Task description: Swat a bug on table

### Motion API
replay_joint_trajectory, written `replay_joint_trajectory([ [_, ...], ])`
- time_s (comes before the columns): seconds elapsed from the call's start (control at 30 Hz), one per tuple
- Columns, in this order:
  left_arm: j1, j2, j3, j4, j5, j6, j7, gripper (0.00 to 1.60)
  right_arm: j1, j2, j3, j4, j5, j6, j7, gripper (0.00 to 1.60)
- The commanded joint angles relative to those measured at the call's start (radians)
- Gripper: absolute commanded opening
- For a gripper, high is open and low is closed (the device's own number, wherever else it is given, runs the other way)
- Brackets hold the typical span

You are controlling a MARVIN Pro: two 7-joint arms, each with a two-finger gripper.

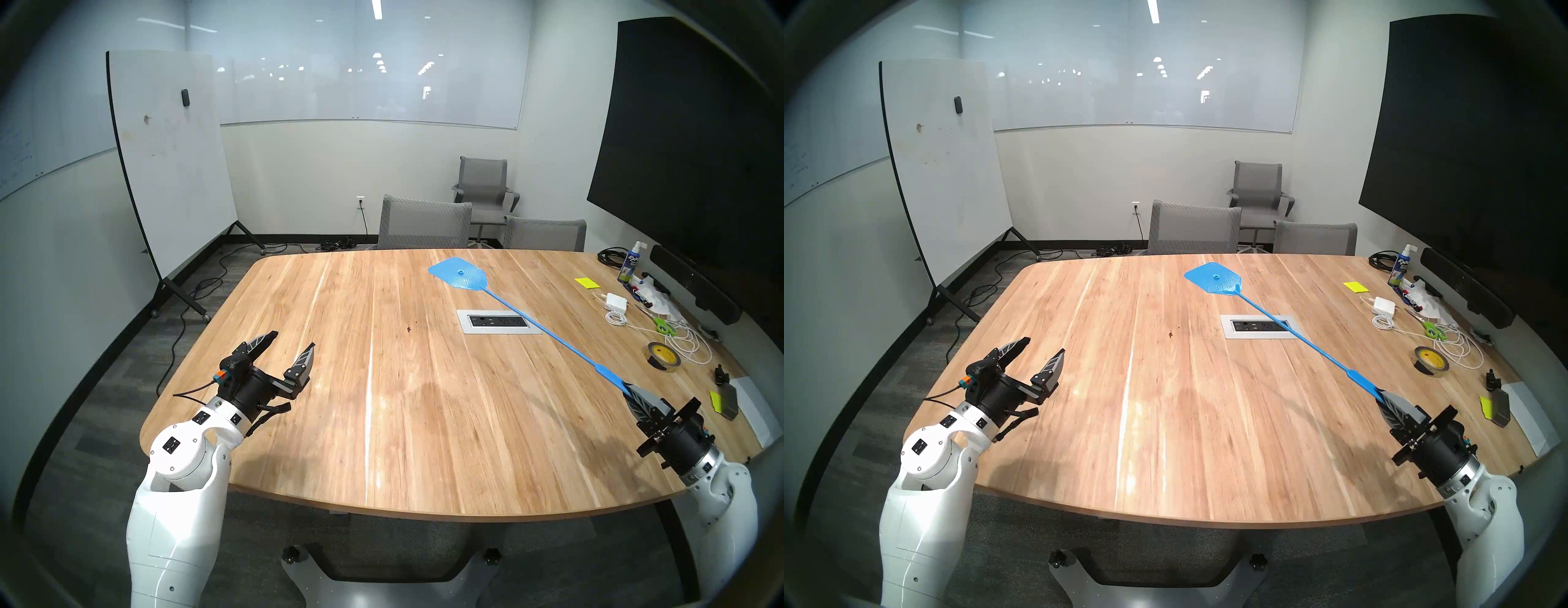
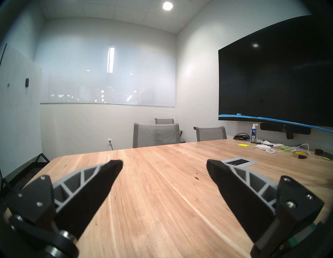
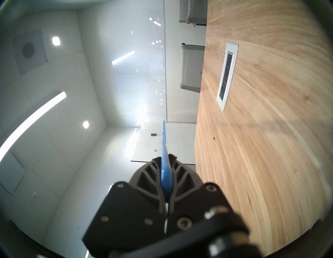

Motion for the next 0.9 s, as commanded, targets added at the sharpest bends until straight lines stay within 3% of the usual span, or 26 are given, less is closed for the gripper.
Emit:
replay_joint_trajectory([
  [0.0, -0.005, -0.005, 0.000, -0.023, -0.002, -0.002, 0.003, 1.60, 0.044, 0.038, -0.019, 0.013, 0.031, 0.002, 0.006, 0.00],
  [0.4, -0.007, -0.010, -0.004, -0.022, 0.001, -0.001, -0.002, 1.60, 0.113, 0.046, -0.123, -0.012, 0.038, -0.005, -0.035, 0.00],
  [0.87, -0.008, -0.014, -0.006, -0.021, 0.003, -0.001, -0.006, 1.60, 0.232, 0.078, -0.136, 0.097, 0.095, -0.027, -0.078, 0.00],
])
